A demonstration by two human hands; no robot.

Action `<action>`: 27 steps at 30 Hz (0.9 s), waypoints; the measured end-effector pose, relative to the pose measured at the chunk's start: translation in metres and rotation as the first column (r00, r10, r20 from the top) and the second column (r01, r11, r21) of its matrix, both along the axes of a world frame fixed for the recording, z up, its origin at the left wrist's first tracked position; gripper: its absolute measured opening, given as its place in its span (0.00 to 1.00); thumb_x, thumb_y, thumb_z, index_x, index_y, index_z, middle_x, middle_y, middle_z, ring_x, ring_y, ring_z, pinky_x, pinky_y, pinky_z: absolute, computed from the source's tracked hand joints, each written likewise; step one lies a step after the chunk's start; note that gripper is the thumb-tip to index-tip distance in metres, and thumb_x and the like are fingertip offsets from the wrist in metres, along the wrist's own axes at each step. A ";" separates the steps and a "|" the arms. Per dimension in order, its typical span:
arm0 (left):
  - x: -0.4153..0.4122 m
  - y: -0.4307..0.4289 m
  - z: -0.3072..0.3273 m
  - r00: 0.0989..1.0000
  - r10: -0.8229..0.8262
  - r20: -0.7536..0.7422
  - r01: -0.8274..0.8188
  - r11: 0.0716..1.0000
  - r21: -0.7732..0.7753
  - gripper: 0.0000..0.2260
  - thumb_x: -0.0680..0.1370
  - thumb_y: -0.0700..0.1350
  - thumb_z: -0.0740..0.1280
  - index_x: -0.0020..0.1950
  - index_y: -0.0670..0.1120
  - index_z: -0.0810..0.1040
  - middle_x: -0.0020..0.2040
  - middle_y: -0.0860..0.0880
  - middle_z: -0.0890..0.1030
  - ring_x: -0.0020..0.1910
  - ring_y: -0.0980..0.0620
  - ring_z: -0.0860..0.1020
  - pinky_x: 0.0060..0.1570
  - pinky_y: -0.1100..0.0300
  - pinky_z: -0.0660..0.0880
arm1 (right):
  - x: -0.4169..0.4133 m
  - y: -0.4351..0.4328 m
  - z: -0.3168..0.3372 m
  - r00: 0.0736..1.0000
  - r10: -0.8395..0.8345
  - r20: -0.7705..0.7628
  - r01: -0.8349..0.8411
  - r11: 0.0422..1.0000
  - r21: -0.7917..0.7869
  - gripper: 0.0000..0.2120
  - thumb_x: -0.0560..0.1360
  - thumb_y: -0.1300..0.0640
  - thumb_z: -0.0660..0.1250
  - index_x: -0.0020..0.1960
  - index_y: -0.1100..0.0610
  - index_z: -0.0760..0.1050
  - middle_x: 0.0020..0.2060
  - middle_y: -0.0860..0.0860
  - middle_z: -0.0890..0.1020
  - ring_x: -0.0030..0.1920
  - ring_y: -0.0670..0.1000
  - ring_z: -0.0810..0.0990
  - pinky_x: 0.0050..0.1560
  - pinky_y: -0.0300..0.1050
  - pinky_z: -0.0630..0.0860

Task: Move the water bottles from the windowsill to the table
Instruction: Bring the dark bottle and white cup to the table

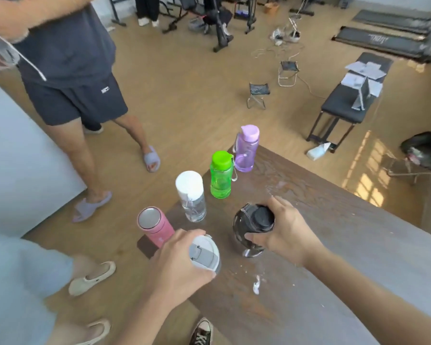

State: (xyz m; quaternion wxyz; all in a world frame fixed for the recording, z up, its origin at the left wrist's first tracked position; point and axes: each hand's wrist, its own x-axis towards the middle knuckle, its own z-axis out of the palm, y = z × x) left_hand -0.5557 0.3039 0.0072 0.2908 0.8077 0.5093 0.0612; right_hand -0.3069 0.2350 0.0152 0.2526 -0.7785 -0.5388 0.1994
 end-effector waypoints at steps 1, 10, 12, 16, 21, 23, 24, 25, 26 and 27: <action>-0.006 0.001 -0.003 1.000 0.017 0.010 -0.017 1.000 -0.008 0.33 0.60 0.56 0.75 0.65 0.66 0.74 0.58 0.66 0.76 0.58 0.60 0.77 0.48 0.61 0.69 | -0.006 0.010 -0.001 1.000 0.017 0.002 -0.017 1.000 -0.002 0.28 0.61 0.43 0.80 0.56 0.51 0.75 0.47 0.46 0.75 0.50 0.50 0.73 0.50 0.43 0.73; -0.037 0.002 -0.018 0.997 0.068 0.044 -0.066 0.997 -0.035 0.34 0.61 0.55 0.76 0.67 0.65 0.74 0.58 0.64 0.75 0.59 0.60 0.75 0.46 0.67 0.69 | -0.037 0.068 -0.015 0.997 0.076 0.016 -0.076 0.997 -0.023 0.32 0.60 0.46 0.81 0.60 0.51 0.76 0.49 0.46 0.74 0.51 0.49 0.73 0.51 0.42 0.71; -0.037 -0.001 -0.020 0.996 0.054 0.069 -0.052 0.998 -0.032 0.34 0.61 0.56 0.75 0.67 0.65 0.73 0.58 0.64 0.76 0.60 0.59 0.75 0.52 0.62 0.74 | -0.038 0.072 -0.018 0.997 0.074 0.016 -0.073 0.997 -0.033 0.32 0.60 0.46 0.81 0.61 0.51 0.76 0.50 0.47 0.75 0.52 0.50 0.74 0.53 0.45 0.73; -0.032 -0.006 -0.024 0.994 0.037 0.099 -0.034 0.999 -0.030 0.34 0.60 0.56 0.74 0.66 0.65 0.73 0.56 0.63 0.76 0.60 0.59 0.75 0.57 0.55 0.77 | -0.038 0.074 -0.023 0.997 0.071 0.031 -0.069 0.996 -0.061 0.34 0.60 0.46 0.81 0.62 0.51 0.75 0.53 0.49 0.78 0.55 0.53 0.75 0.56 0.48 0.75; -0.025 -0.009 -0.031 0.996 -0.010 0.091 0.012 1.000 -0.022 0.33 0.62 0.56 0.74 0.67 0.65 0.70 0.58 0.62 0.74 0.62 0.59 0.73 0.58 0.56 0.77 | -0.036 0.073 -0.025 0.999 0.026 0.027 -0.024 0.998 -0.062 0.33 0.61 0.46 0.82 0.63 0.51 0.75 0.54 0.49 0.78 0.55 0.51 0.75 0.56 0.45 0.75; -0.025 -0.010 -0.035 0.997 -0.037 0.074 0.037 0.999 -0.006 0.33 0.63 0.56 0.73 0.68 0.65 0.69 0.60 0.63 0.73 0.63 0.60 0.72 0.58 0.57 0.76 | -0.036 0.072 -0.025 0.999 0.028 0.038 -0.025 0.997 -0.074 0.33 0.61 0.45 0.81 0.62 0.51 0.75 0.53 0.49 0.78 0.54 0.52 0.76 0.56 0.46 0.75; -0.024 -0.011 -0.036 0.997 -0.048 0.060 0.048 0.999 0.002 0.34 0.64 0.56 0.73 0.68 0.65 0.68 0.60 0.64 0.73 0.64 0.59 0.72 0.58 0.57 0.76 | -0.036 0.072 -0.025 0.999 0.027 0.041 -0.024 0.996 -0.083 0.33 0.61 0.44 0.81 0.63 0.51 0.75 0.53 0.49 0.78 0.54 0.52 0.76 0.56 0.47 0.76; -0.024 -0.012 -0.037 0.997 -0.055 0.048 0.055 0.998 0.007 0.34 0.64 0.56 0.73 0.69 0.65 0.68 0.61 0.64 0.73 0.64 0.59 0.72 0.57 0.56 0.77 | -0.037 0.071 -0.025 0.999 0.026 0.042 -0.022 0.996 -0.089 0.34 0.60 0.44 0.81 0.63 0.51 0.75 0.53 0.49 0.78 0.54 0.52 0.76 0.56 0.48 0.76; -0.024 -0.012 -0.038 0.998 -0.057 0.038 0.057 0.998 0.009 0.34 0.64 0.56 0.73 0.70 0.65 0.67 0.61 0.64 0.72 0.64 0.58 0.72 0.57 0.56 0.77 | -0.037 0.070 -0.025 0.999 0.022 0.042 -0.019 0.996 -0.092 0.34 0.60 0.44 0.81 0.62 0.51 0.75 0.53 0.49 0.78 0.54 0.53 0.76 0.56 0.49 0.77; -0.024 -0.011 -0.038 0.998 -0.056 0.032 0.056 0.998 0.010 0.34 0.64 0.56 0.72 0.70 0.65 0.67 0.61 0.63 0.73 0.63 0.58 0.72 0.57 0.56 0.77 | -0.037 0.069 -0.025 0.999 0.021 0.044 -0.017 0.995 -0.096 0.34 0.60 0.44 0.81 0.62 0.51 0.75 0.53 0.50 0.78 0.54 0.53 0.76 0.56 0.50 0.77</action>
